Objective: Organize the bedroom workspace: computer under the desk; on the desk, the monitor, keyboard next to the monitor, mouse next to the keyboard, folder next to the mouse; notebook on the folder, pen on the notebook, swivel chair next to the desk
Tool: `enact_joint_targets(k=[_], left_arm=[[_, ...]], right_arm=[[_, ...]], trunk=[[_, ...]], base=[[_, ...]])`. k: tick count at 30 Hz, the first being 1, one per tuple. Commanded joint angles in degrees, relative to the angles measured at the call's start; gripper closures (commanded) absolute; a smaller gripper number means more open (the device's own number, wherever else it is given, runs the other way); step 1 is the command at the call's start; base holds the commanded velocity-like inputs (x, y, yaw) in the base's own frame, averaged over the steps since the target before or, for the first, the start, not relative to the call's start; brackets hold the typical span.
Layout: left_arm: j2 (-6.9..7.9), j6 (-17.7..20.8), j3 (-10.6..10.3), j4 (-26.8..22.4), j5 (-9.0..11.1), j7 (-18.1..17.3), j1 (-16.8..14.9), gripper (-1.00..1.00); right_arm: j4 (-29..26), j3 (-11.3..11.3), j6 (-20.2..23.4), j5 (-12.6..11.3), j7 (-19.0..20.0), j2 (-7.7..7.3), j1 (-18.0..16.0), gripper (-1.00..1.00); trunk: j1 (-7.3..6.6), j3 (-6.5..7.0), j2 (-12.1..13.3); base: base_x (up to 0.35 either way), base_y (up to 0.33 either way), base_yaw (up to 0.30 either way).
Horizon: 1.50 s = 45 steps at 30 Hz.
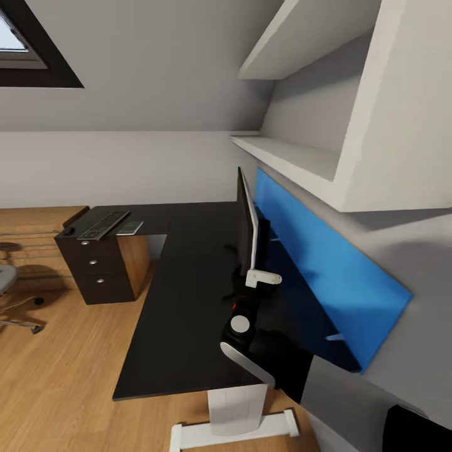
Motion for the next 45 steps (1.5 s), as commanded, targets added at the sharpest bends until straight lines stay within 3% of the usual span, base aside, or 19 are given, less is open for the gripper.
enact_joint_targets(k=[1, 45], left_arm=[[0.0, -0.3, -0.1, 0.0, 0.6, 0.1, 0.0, -1.0], [0.0, -0.3, 0.0, 0.0, 0.6, 0.1, 0.0, -1.0]], right_arm=[[0.0, 0.2, -0.5, -0.4, -0.2, -0.02, -0.1, -1.0], [0.1, 0.4, -0.7, -0.5, 0.1, -0.39, -0.1, -1.0]], trunk=[[0.0, -0.06, 0.0], [0.0, -0.06, 0.0]], base=[[-0.001, -0.074, 0.0], [-0.017, -0.039, 0.0]])
